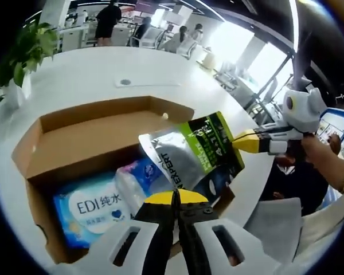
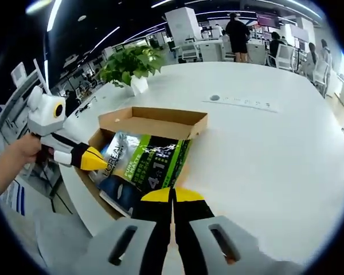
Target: Operate the shoe box by opening the lid, removing the specified soft item, and placing it in the target area until the item is outside and the box remains undamaged.
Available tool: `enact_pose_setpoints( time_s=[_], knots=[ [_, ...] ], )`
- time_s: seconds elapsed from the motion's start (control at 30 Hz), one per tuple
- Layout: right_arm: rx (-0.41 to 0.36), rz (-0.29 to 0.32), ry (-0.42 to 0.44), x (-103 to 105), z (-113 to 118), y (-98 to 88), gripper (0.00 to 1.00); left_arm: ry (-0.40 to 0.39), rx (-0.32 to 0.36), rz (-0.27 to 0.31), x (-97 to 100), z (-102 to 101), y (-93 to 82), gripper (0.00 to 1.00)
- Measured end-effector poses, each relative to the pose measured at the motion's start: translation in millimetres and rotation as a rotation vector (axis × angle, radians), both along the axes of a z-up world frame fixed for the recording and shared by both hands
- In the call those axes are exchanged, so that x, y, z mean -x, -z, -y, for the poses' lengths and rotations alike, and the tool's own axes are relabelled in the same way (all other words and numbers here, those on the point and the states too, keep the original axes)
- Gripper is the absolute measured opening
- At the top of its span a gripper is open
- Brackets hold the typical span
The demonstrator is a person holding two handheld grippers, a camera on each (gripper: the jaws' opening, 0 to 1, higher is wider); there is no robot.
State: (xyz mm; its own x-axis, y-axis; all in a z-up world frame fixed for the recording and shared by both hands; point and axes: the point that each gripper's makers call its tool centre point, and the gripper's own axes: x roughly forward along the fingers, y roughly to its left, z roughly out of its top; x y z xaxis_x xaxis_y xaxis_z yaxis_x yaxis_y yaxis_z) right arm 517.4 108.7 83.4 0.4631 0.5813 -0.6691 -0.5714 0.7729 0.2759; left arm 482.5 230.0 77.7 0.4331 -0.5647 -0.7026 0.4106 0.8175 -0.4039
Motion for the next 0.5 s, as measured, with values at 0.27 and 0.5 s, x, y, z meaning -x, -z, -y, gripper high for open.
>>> enact_pose_setpoints(
  time_s=[0.27,0.5],
  knots=[
    [0.014,-0.002,0.027,-4.8,22.4,-1.6,0.00,0.032,0.003,-0.001,-6.0,21.0,-3.3,0.00],
    [0.028,-0.010,0.042,-9.2,42.2,-2.0,0.00,0.059,0.008,-0.005,-12.2,39.1,-3.7,0.00]
  ],
)
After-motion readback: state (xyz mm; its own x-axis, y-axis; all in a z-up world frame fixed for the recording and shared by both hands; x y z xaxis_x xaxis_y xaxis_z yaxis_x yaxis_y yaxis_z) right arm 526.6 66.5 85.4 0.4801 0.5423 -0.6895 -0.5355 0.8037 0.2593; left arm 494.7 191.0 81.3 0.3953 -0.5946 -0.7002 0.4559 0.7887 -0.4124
